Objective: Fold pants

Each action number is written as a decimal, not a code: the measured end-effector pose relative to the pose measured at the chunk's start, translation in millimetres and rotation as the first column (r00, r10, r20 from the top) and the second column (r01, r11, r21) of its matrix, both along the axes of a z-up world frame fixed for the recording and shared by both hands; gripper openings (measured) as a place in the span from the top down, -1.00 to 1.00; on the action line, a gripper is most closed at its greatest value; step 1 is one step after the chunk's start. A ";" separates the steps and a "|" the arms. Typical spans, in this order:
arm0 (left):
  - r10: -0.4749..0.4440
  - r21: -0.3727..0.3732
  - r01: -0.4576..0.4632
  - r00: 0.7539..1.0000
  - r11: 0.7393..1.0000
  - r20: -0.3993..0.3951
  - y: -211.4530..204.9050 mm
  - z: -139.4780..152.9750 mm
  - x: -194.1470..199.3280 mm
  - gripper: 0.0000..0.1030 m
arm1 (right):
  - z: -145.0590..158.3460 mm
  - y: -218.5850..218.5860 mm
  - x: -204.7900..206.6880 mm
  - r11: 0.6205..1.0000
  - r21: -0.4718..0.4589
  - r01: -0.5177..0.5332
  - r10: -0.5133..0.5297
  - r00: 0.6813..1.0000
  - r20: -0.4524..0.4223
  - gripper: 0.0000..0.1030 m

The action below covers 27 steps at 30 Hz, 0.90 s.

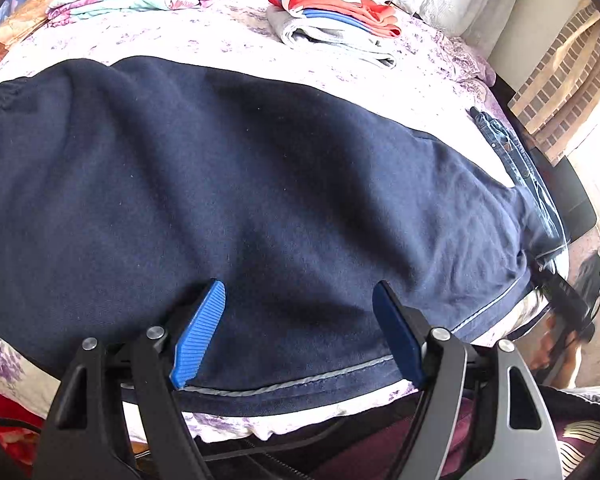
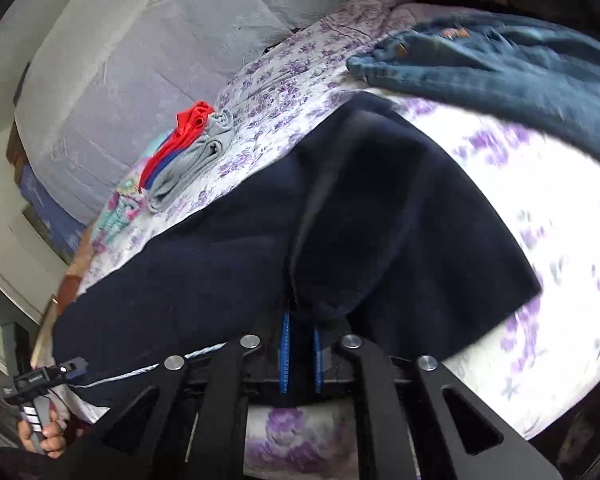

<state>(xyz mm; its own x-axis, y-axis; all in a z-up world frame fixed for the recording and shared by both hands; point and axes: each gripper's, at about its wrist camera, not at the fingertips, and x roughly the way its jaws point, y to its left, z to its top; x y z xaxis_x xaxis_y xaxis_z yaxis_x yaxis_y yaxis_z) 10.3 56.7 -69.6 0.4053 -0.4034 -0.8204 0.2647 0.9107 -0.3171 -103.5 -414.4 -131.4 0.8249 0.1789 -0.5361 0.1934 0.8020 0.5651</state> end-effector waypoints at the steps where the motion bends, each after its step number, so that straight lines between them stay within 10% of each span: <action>1: -0.001 0.001 0.001 1.000 1.000 -0.007 0.4 0.6 0.5 -0.43 | 4.1 -2.1 -5.1 1.000 0.004 0.015 -0.015 1.000 0.028 0.56; 2: -0.002 0.004 0.002 1.000 1.000 -0.011 -0.2 1.1 1.0 -0.43 | 13.6 -1.9 -7.8 0.999 -0.028 0.030 -0.028 0.999 0.047 0.43; 4: -0.002 0.012 0.002 1.000 1.000 -0.014 -0.1 2.4 1.4 -0.43 | 34.0 -2.8 -13.1 0.992 -0.095 0.086 -0.077 0.992 0.097 -0.52; 8: 0.013 -0.003 -0.013 1.000 1.000 -0.016 0.1 1.7 3.4 -0.43 | 47.1 -27.7 12.1 0.986 -0.095 0.137 -0.137 0.991 0.009 -0.34; 9: 0.018 -0.005 -0.018 1.000 1.000 -0.017 0.0 1.4 4.2 -0.43 | 42.4 -35.5 20.2 0.986 -0.084 0.144 -0.147 0.988 -0.041 0.42; 10: 0.022 -0.006 -0.022 1.000 1.000 -0.019 0.0 1.4 4.4 -0.43 | 37.3 -41.8 25.0 0.992 -0.053 0.117 -0.121 0.990 -0.075 0.62; 14: 0.031 -0.007 -0.031 0.999 1.000 -0.023 0.9 3.2 4.3 -0.43 | 55.4 -30.5 -2.5 0.986 -0.147 0.084 -0.085 0.996 -0.003 0.64; 18: 0.016 0.009 -0.015 1.000 1.000 -0.024 1.4 2.7 3.6 -0.43 | 31.2 -36.0 -14.2 0.975 -0.213 0.067 -0.103 0.981 -0.163 0.49; 23: -0.010 0.079 0.009 1.000 0.997 0.017 1.9 17.2 -7.8 -0.43 | 98.4 -28.5 -44.6 0.879 -0.424 0.218 -0.212 0.975 0.062 -0.21; 27: 0.008 0.154 -0.037 0.984 0.987 0.180 7.5 56.6 -14.3 -0.58 | 153.1 5.7 21.9 0.948 -0.285 -0.143 0.171 0.982 0.078 -0.58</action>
<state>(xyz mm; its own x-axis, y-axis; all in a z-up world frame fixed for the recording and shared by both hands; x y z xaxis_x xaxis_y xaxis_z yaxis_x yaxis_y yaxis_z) -4.0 64.2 -13.0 0.5580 -0.2652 -0.7864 0.2830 0.9516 -0.1201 -81.5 -408.7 21.7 0.8504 0.1670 -0.4989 0.0061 0.9451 0.3268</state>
